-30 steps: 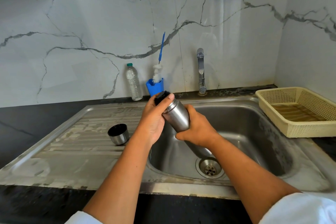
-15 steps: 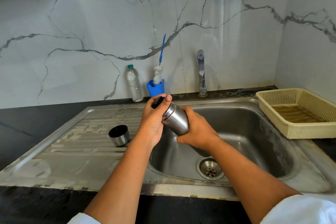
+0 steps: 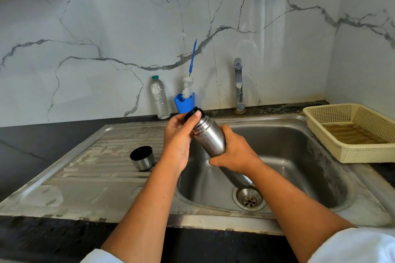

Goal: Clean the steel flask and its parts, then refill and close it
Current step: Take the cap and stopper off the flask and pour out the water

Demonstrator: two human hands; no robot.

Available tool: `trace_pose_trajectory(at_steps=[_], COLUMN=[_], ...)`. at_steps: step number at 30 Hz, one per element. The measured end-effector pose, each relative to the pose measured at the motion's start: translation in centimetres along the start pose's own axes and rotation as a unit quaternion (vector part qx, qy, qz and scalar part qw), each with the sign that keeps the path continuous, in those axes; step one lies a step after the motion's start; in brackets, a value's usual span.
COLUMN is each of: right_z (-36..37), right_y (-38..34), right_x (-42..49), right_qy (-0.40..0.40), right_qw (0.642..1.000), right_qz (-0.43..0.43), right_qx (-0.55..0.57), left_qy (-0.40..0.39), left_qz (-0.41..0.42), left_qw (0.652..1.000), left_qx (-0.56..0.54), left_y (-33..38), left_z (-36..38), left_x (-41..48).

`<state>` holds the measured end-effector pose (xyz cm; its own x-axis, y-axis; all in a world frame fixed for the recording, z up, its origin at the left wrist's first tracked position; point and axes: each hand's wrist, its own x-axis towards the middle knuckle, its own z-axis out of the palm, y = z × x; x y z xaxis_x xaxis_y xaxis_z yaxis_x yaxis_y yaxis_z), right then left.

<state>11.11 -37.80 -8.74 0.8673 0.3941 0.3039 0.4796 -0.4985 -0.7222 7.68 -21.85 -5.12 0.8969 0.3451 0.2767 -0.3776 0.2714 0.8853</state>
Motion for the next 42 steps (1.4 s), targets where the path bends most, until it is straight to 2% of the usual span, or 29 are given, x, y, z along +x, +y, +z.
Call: trace_pose_trajectory(at_steps=[3, 7, 16, 20, 24, 29, 34, 37, 42], right_z=[0.1, 0.0, -0.3, -0.4, -0.3, -0.2, 0.1, 0.2, 0.2], right_y=[-0.1, 0.3, 0.5, 0.3, 0.3, 0.0, -0.3, -0.4, -0.5], right_x=[0.0, 0.0, 0.2, 0.2, 0.0, -0.3, -0.5, -0.7, -0.7], right_qy=[0.003, 0.005, 0.02, 0.029, 0.012, -0.009, -0.034, -0.051, -0.06], right_qw=[1.0, 0.999, 1.0, 0.999, 1.0, 1.0, 0.998, 0.997, 0.995], right_qz=[-0.004, -0.004, 0.016, 0.018, 0.008, -0.001, -0.022, -0.033, -0.042], right_qx=[-0.026, -0.043, -0.017, -0.009, -0.014, -0.023, -0.042, -0.054, -0.068], left_qy=[0.038, 0.047, 0.091, 0.067, 0.051, 0.11, 0.161, 0.175, 0.179], left_qz=[0.024, 0.019, -0.059, -0.083, -0.078, -0.042, -0.054, -0.072, -0.098], left_qw=[0.998, 0.999, 0.991, 0.992, 0.995, 0.966, 0.933, 0.908, 0.888], left_qx=[0.038, 0.015, -0.073, -0.063, 0.045, 0.232, 0.319, 0.374, 0.413], left_y=[-0.2, -0.1, 0.2, 1.2, 3.0, 4.4, 4.0, 2.9, 2.2], left_z=[-0.1, -0.8, -1.3, -2.3, -4.6, -9.3, -12.6, -14.2, -15.1], left_x=[0.1, 0.5, 0.8, 0.4, -1.8, -5.1, -6.4, -6.5, -7.0])
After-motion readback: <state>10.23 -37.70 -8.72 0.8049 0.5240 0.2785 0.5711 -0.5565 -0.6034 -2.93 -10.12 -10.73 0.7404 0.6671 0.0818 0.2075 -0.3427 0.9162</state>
